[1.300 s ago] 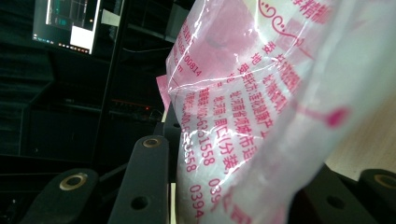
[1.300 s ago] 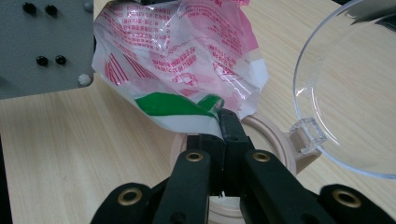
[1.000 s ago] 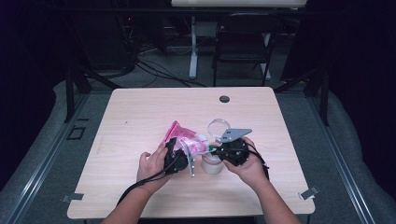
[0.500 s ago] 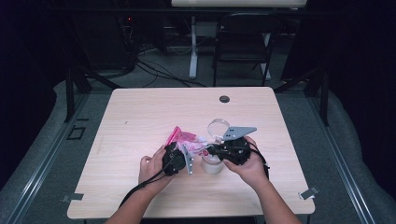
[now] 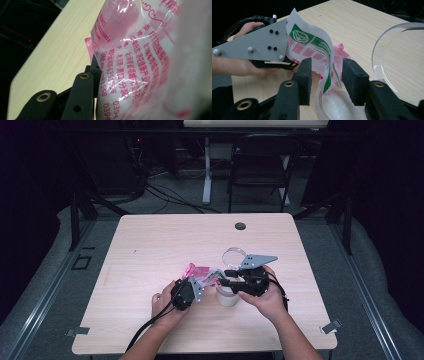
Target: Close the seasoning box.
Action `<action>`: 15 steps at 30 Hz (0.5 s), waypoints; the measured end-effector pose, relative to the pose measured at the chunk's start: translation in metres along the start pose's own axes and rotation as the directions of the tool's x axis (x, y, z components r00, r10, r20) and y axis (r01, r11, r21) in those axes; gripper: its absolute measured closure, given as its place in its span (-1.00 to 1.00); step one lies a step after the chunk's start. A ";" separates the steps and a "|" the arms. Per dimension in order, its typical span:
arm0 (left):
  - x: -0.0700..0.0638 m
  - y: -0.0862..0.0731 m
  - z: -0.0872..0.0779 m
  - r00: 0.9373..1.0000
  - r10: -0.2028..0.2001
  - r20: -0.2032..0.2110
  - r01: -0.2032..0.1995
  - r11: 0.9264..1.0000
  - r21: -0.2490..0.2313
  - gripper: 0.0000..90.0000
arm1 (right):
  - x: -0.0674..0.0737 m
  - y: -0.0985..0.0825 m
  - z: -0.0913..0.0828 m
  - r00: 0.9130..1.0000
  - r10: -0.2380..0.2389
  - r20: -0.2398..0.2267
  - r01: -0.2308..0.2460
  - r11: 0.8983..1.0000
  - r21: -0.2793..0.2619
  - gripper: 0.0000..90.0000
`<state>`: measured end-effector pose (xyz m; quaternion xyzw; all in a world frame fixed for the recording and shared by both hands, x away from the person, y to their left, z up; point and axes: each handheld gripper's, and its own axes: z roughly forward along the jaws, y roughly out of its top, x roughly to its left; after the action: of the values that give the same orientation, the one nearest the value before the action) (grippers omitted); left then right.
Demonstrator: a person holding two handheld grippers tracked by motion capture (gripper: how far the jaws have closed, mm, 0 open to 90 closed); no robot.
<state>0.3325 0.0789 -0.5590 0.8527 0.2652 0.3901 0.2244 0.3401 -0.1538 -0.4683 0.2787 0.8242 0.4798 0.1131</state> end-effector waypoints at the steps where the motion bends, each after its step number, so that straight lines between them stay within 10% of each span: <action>1: 0.000 -0.001 0.001 1.000 -0.017 0.011 0.017 1.000 0.003 0.59 | 0.000 0.000 0.000 1.000 0.002 0.005 -0.002 1.000 -0.006 0.28; 6: 0.000 -0.007 0.006 0.992 -0.097 0.085 0.096 0.995 0.008 0.59 | -0.004 -0.001 -0.004 1.000 0.021 0.003 -0.021 0.999 -0.028 0.21; 15: 0.011 -0.014 0.011 0.959 -0.226 0.171 0.226 0.974 0.016 0.60 | -0.011 -0.004 -0.011 0.999 0.044 0.028 -0.042 0.998 -0.048 0.19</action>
<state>0.3436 0.0942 -0.5678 0.8470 0.3398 0.2873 0.2909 0.3428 -0.1694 -0.4666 0.3007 0.8046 0.4974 0.1214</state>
